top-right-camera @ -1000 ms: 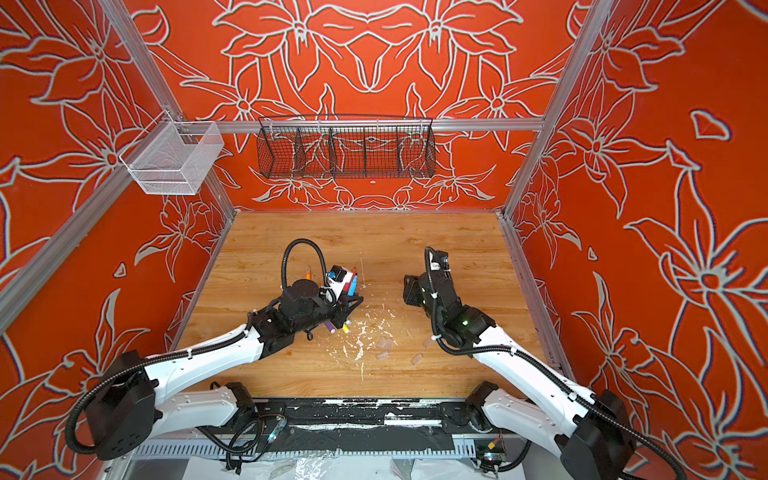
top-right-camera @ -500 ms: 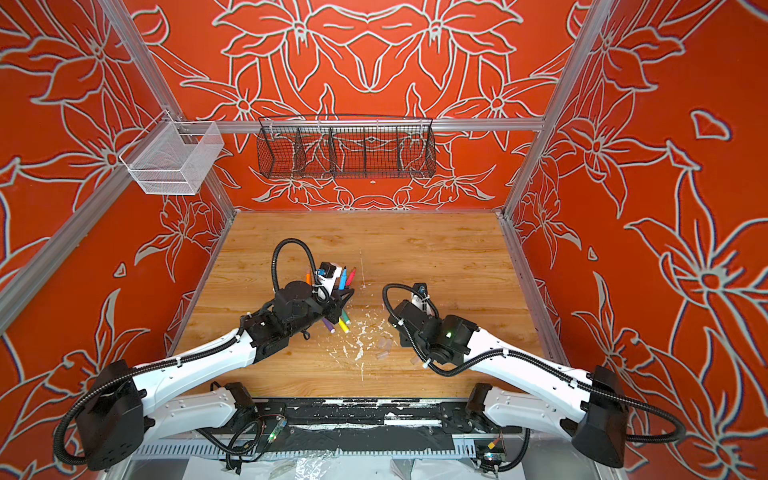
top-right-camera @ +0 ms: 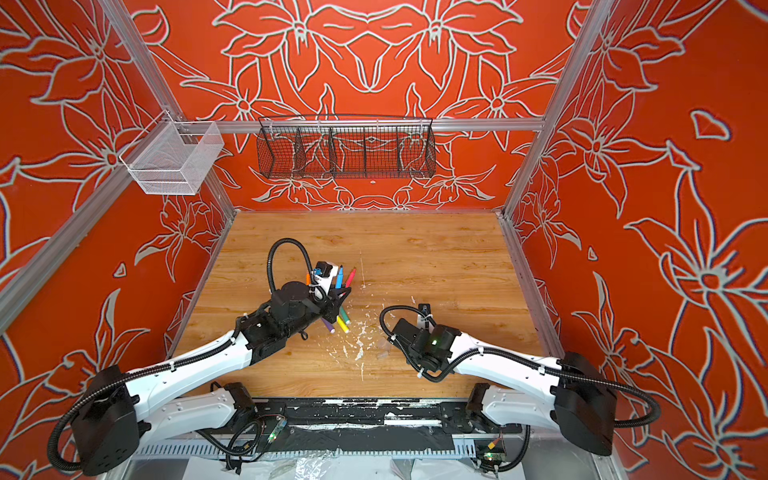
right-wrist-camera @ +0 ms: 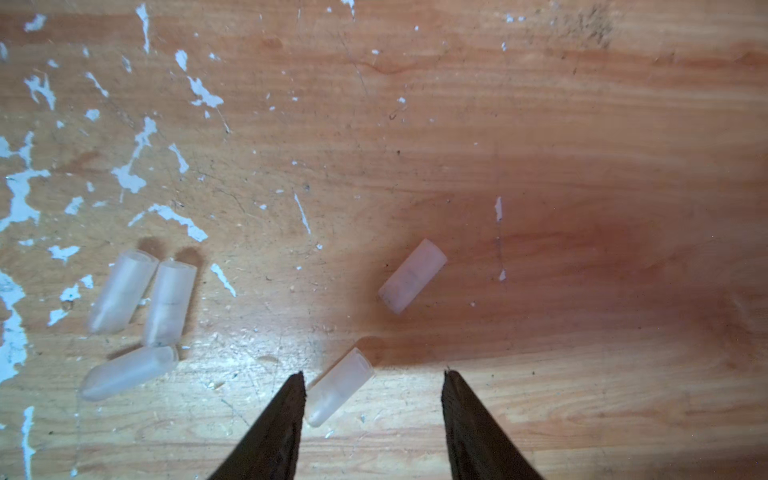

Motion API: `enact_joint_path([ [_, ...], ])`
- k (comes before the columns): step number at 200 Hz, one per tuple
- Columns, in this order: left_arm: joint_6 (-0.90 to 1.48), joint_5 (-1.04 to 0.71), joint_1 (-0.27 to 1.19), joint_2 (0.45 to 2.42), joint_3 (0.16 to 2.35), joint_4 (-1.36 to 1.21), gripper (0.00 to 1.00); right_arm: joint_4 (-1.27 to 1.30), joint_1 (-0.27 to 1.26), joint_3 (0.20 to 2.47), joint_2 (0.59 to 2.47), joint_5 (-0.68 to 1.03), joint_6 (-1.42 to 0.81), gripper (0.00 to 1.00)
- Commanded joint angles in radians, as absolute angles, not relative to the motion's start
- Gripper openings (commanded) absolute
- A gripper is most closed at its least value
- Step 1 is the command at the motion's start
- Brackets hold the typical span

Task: Insert the pens into the pen caps
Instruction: 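Move the right gripper back toward the translucent white caps, then lower the right gripper onto a translucent white cap and grasp it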

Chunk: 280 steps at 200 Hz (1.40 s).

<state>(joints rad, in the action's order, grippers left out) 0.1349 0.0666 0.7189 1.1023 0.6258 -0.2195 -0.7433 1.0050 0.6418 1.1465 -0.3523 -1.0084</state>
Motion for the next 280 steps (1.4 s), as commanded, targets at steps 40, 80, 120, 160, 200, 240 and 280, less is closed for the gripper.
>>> enact_joint_path([
  [40,0.135,0.06,0.713,1.106,0.631,-0.229,0.0,-0.693,1.096,0.604,1.181,-0.316,-1.109,0.61],
  [80,0.134,0.055,0.713,1.115,0.634,-0.227,0.0,-0.695,1.117,0.601,1.254,-0.333,-1.13,0.62],
  [120,0.133,0.044,0.713,1.115,0.635,-0.226,0.0,-0.679,1.117,0.58,1.282,-0.347,-1.147,0.62],
  [160,0.136,0.034,0.713,1.122,0.637,-0.227,0.0,-0.691,1.117,0.565,1.312,-0.346,-1.163,0.63],
  [200,0.136,0.028,0.713,1.123,0.641,-0.226,0.0,-0.752,1.116,0.572,1.305,-0.359,-1.169,0.59],
  [240,0.138,0.028,0.713,1.122,0.64,-0.225,0.0,-0.837,1.118,0.602,1.326,-0.384,-1.173,0.57],
  [280,0.138,0.029,0.713,1.123,0.64,-0.225,0.0,-0.849,1.117,0.602,1.294,-0.385,-1.173,0.52],
])
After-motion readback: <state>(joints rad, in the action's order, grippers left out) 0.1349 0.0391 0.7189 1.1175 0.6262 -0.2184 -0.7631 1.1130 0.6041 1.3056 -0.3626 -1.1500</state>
